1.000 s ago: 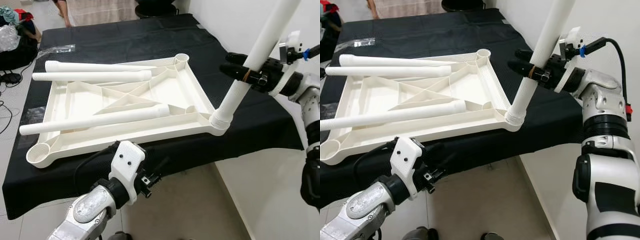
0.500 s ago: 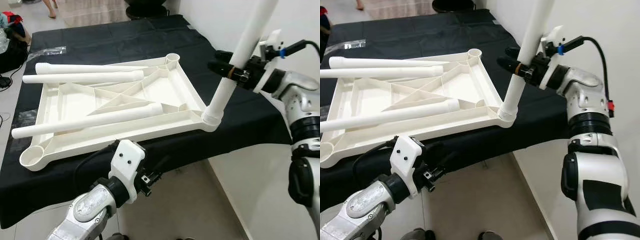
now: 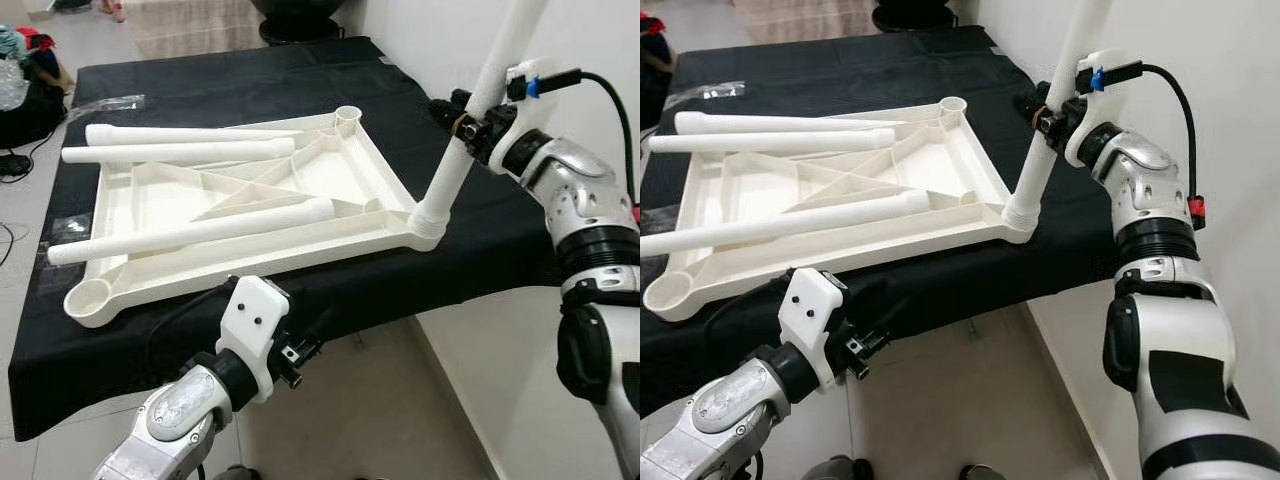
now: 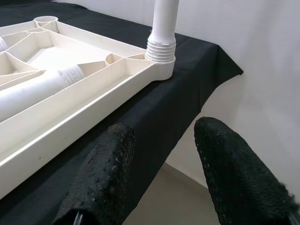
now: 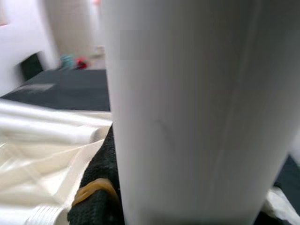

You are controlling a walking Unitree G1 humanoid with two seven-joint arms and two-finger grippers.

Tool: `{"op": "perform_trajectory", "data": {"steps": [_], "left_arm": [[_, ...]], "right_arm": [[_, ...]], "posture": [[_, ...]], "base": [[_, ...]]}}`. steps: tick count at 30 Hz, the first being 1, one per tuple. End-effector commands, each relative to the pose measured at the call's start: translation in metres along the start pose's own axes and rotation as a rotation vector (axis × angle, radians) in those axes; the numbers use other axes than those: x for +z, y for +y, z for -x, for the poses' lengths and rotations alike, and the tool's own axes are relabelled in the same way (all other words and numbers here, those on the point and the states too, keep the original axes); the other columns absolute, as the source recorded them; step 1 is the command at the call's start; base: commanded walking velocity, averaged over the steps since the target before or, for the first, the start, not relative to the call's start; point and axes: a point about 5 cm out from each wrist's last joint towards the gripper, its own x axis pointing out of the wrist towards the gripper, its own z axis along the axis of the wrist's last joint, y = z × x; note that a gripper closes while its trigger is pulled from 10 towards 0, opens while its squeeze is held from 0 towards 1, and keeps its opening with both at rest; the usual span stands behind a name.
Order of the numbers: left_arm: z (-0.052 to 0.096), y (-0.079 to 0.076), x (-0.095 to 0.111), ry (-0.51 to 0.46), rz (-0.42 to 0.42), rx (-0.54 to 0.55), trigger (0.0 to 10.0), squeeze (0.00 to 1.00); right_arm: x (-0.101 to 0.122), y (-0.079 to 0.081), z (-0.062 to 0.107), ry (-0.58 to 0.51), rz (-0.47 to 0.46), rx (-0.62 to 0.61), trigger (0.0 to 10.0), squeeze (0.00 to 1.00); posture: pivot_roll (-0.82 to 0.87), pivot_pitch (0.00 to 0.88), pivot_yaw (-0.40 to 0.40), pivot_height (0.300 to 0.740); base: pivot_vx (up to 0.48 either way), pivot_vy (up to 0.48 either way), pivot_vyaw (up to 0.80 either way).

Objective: Building children table

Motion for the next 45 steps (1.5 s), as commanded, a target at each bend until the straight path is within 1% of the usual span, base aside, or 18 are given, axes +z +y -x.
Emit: {"op": "perform_trajectory", "data": {"steps": [1, 5, 7, 11, 13, 14, 17, 23, 25, 27, 29, 30, 31, 34, 39, 41, 42, 45], "left_arm": [[0.0, 0.004, -0.003, 0.013, -0.015, 0.015, 10.0, 0.0], [0.0, 0.006, -0.003, 0.013, -0.02, 0.023, 10.0, 0.0], [-0.001, 0.009, -0.002, 0.01, -0.026, 0.031, 10.0, 0.0], [-0.001, 0.01, -0.002, 0.008, -0.029, 0.034, 10.0, 0.0], [-0.001, 0.011, -0.002, 0.007, -0.033, 0.038, 10.0, 0.0], [-0.001, 0.011, -0.002, 0.007, -0.033, 0.038, 10.0, 0.0], [-0.002, 0.012, -0.002, 0.006, -0.036, 0.043, 10.0, 0.0], [-0.002, 0.012, -0.002, 0.004, -0.036, 0.044, 10.0, 0.0], [-0.003, 0.012, -0.001, 0.001, -0.037, 0.047, 10.0, 0.0], [-0.003, 0.012, -0.001, 0.001, -0.037, 0.047, 10.0, 0.0], [-0.003, 0.012, -0.001, 0.0, -0.038, 0.049, 10.0, 0.0], [-0.004, 0.012, -0.001, -0.002, -0.038, 0.051, 10.0, 0.0], [-0.004, 0.012, -0.001, -0.002, -0.038, 0.051, 10.0, 0.0], [-0.004, 0.013, -0.001, -0.007, -0.039, 0.058, 10.0, 0.0], [-0.004, 0.013, -0.001, -0.007, -0.041, 0.062, 10.0, 0.0], [-0.004, 0.014, -0.001, -0.01, -0.042, 0.068, 10.0, 0.0], [-0.004, 0.014, -0.001, -0.01, -0.042, 0.068, 10.0, 0.0], [-0.004, 0.015, 0.0, -0.016, -0.044, 0.076, 10.0, 0.0]], "right_arm": [[-0.031, -0.004, 0.004, 0.116, -0.01, -0.108, 10.0, 0.0], [-0.028, -0.002, 0.001, 0.086, -0.021, -0.172, 10.0, 0.0], [-0.025, -0.001, -0.001, 0.062, -0.017, -0.294, 10.0, 0.0], [-0.024, 0.001, -0.003, 0.049, -0.009, -0.35, 10.0, 0.0], [-0.023, 0.006, -0.006, 0.051, -0.003, -0.4, 10.0, 0.0], [-0.023, 0.006, -0.006, 0.051, -0.003, -0.4, 10.0, 0.0], [-0.024, 0.018, -0.012, 0.067, 0.012, -0.459, 10.0, 0.0], [-0.026, 0.028, -0.016, 0.091, 0.028, -0.478, 10.0, 0.0], [-0.03, 0.038, -0.021, 0.139, 0.002, -0.559, 10.0, 0.0], [-0.03, 0.038, -0.021, 0.139, 0.002, -0.559, 10.0, 0.0], [-0.031, 0.044, -0.024, 0.151, -0.023, -0.579, 10.0, 0.0], [-0.029, 0.051, -0.028, 0.151, -0.076, -0.612, 10.0, 0.0], [-0.029, 0.051, -0.028, 0.151, -0.076, -0.612, 10.0, 0.0], [-0.023, 0.059, -0.032, 0.151, -0.144, -0.745, 10.0, 0.0], [-0.022, 0.06, -0.031, 0.167, -0.14, -0.833, 10.0, 0.0], [-0.02, 0.062, -0.03, 0.172, -0.146, -0.923, 10.0, 0.0], [-0.02, 0.062, -0.03, 0.172, -0.146, -0.923, 10.0, 0.0], [-0.012, 0.069, -0.029, 0.115, -0.132, -1.057, 10.0, 0.0]], "posture": [[0.1, 0.175, -0.029, 0.74], [0.1, 0.175, -0.029, 0.74], [0.1, 0.175, -0.028, 0.74], [0.1, 0.175, -0.028, 0.74], [0.09, 0.176, -0.03, 0.74], [0.09, 0.176, -0.03, 0.74], [0.09, 0.179, -0.033, 0.74], [0.09, 0.18, -0.035, 0.74], [0.09, 0.181, -0.039, 0.74], [0.09, 0.181, -0.039, 0.74], [0.09, 0.181, -0.041, 0.74], [0.09, 0.182, -0.045, 0.74], [0.09, 0.182, -0.045, 0.74], [0.09, 0.181, -0.051, 0.74], [0.09, 0.18, -0.054, 0.74], [0.09, 0.178, -0.055, 0.74], [0.09, 0.178, -0.055, 0.74], [0.09, 0.171, -0.064, 0.74]], "base": [[0.0, 0.0, 0.0], [0.0, 0.0, 0.0], [0.0, 0.0, 0.0], [0.0, 0.0, 0.0], [0.0, 0.0, 0.0], [0.0, 0.0, 0.0], [0.0, 0.0, 0.0], [0.0, 0.0, 0.0], [0.0, 0.0, 0.0], [0.0, 0.0, 0.0], [0.0, 0.0, 0.0], [0.0, 0.0, 0.0], [0.0, 0.0, 0.0], [0.0, 0.0, 0.0], [0.0, 0.0, 0.0], [0.0, 0.0, 0.0], [0.0, 0.0, 0.0], [0.0, 0.0, 0.0]]}}
